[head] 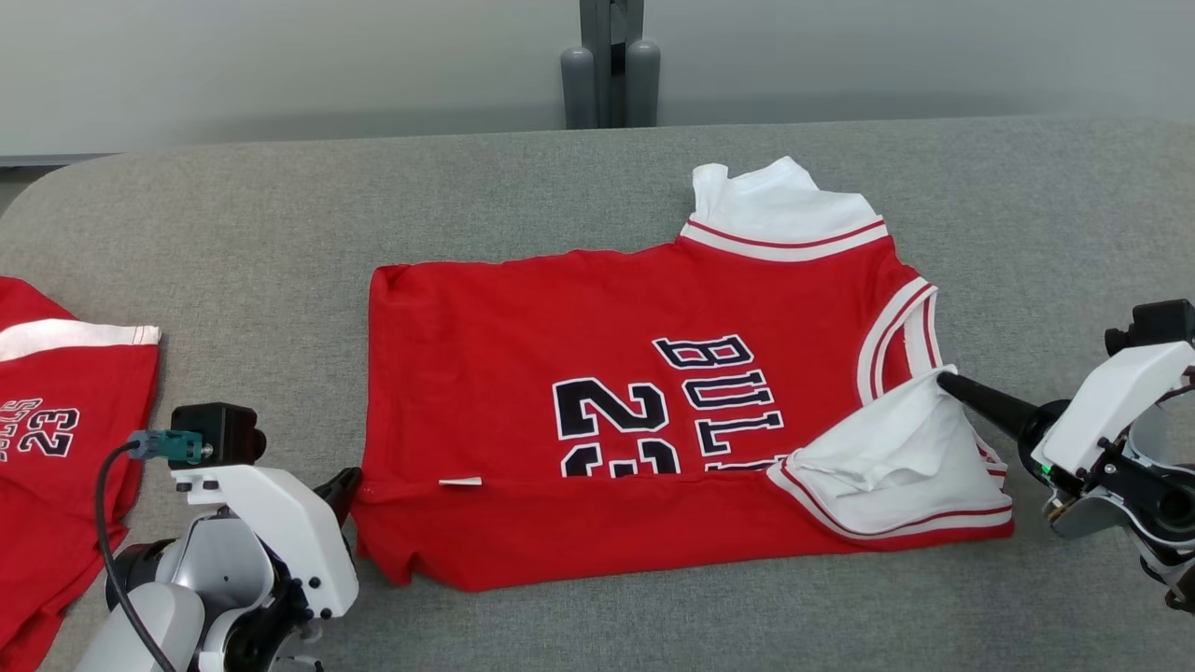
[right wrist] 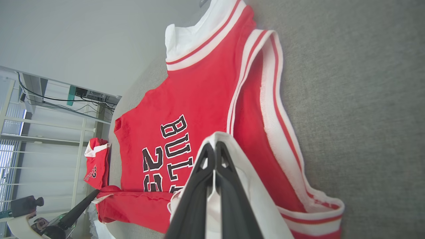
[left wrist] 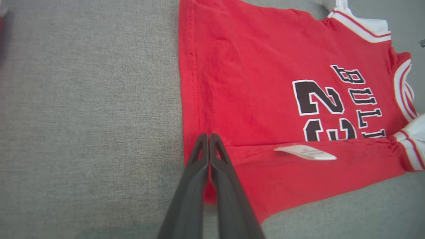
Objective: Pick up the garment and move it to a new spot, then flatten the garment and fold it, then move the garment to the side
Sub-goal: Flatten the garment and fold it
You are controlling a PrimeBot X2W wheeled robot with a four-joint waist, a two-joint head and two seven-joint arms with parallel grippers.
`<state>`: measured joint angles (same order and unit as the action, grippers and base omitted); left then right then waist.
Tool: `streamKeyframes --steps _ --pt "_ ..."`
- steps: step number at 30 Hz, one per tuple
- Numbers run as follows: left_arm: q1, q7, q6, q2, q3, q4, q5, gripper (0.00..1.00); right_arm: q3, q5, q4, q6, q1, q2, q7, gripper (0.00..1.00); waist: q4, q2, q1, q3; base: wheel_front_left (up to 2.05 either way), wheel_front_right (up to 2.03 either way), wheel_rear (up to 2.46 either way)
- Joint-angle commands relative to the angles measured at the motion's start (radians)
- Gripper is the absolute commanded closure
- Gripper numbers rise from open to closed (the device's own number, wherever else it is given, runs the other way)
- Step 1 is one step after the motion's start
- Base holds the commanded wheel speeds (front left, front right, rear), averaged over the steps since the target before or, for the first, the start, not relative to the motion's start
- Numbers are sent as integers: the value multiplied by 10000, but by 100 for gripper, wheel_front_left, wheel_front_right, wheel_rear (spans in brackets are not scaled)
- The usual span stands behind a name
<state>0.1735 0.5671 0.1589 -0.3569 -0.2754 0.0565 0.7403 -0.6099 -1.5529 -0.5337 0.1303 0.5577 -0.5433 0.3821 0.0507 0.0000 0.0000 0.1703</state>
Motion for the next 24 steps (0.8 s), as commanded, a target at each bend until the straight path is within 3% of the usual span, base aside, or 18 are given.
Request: streamKeyframes --steps 1,24 --pt "213 -61 -87 16 -41 108 -69 100 69 127 -45 9 122 -27 -171 100 23 0 0 39 0 0 0" --pt "1116 -863 -565 131 -408 1219 -453 100 454 563 -168 9 399 314 -1250 100 118 0 0 457 0 0 0"
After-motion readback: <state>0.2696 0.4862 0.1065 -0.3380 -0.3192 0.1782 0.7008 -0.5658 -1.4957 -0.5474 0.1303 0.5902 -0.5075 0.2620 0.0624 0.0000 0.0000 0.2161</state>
